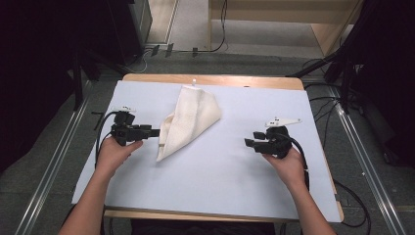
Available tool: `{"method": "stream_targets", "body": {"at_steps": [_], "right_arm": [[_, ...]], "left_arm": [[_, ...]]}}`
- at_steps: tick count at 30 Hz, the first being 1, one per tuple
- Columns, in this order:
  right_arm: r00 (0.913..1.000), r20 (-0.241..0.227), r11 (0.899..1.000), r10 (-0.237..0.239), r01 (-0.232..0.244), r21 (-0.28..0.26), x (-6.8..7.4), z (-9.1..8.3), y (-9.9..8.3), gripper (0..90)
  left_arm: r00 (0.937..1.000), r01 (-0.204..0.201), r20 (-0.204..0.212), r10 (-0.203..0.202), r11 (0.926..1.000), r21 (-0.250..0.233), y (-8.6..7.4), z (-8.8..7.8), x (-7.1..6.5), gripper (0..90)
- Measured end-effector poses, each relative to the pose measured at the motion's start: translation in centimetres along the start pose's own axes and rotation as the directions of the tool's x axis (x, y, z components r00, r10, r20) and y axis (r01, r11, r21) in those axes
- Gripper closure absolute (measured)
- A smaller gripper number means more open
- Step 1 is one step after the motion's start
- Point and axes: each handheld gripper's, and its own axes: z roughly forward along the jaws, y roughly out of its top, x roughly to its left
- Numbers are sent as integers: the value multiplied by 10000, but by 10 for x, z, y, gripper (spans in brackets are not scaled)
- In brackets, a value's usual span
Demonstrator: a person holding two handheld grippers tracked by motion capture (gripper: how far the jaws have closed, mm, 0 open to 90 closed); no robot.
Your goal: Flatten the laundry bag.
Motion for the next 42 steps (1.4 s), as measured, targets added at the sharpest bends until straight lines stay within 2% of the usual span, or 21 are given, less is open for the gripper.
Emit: {"method": "stream_targets", "body": {"at_steps": [3, 7, 13, 16, 22, 30, 36, 38, 42], "right_arm": [[10000, 5, 10000, -9, 9, 47, 1, 1, 0, 501], [10000, 23, 10000, -44, 44, 88, 2, 2, -1, 494], [10000, 11, 9998, -75, 75, 165, 4, 3, -2, 487], [10000, 22, 9998, -6, 6, 180, 4, 2, -3, 481], [10000, 37, 9998, -77, 76, 174, 4, 1, -4, 479], [10000, 66, 9998, -59, 58, 197, 4, 0, -5, 479], [9999, 111, 9998, -68, 65, 211, 4, -1, -6, 479], [9999, 139, 9998, -74, 71, 180, 3, -2, -7, 479], [9998, 210, 9998, -43, 39, 198, 3, -4, -8, 479]], "left_arm": [[10000, -93, 15, 93, 9999, 123, 6, 5, -3, 453], [9998, -186, 103, 186, 9998, 51, 15, 7, -6, 448], [9999, -171, 1, 171, 9997, 182, 20, 12, -6, 443], [9991, -420, -62, 422, 9988, 262, 30, 16, -9, 427], [9992, -400, 4, 401, 9988, 265, 42, 28, -9, 427], [9980, -609, -110, 615, 9969, 490, 50, 49, -13, 426], [9985, -531, -95, 539, 9965, 646, 51, 63, -11, 427], [9982, -581, -89, 590, 9949, 829, 50, 69, -11, 429], [9982, -567, -128, 581, 9940, 932, 49, 74, -9, 433]]}}
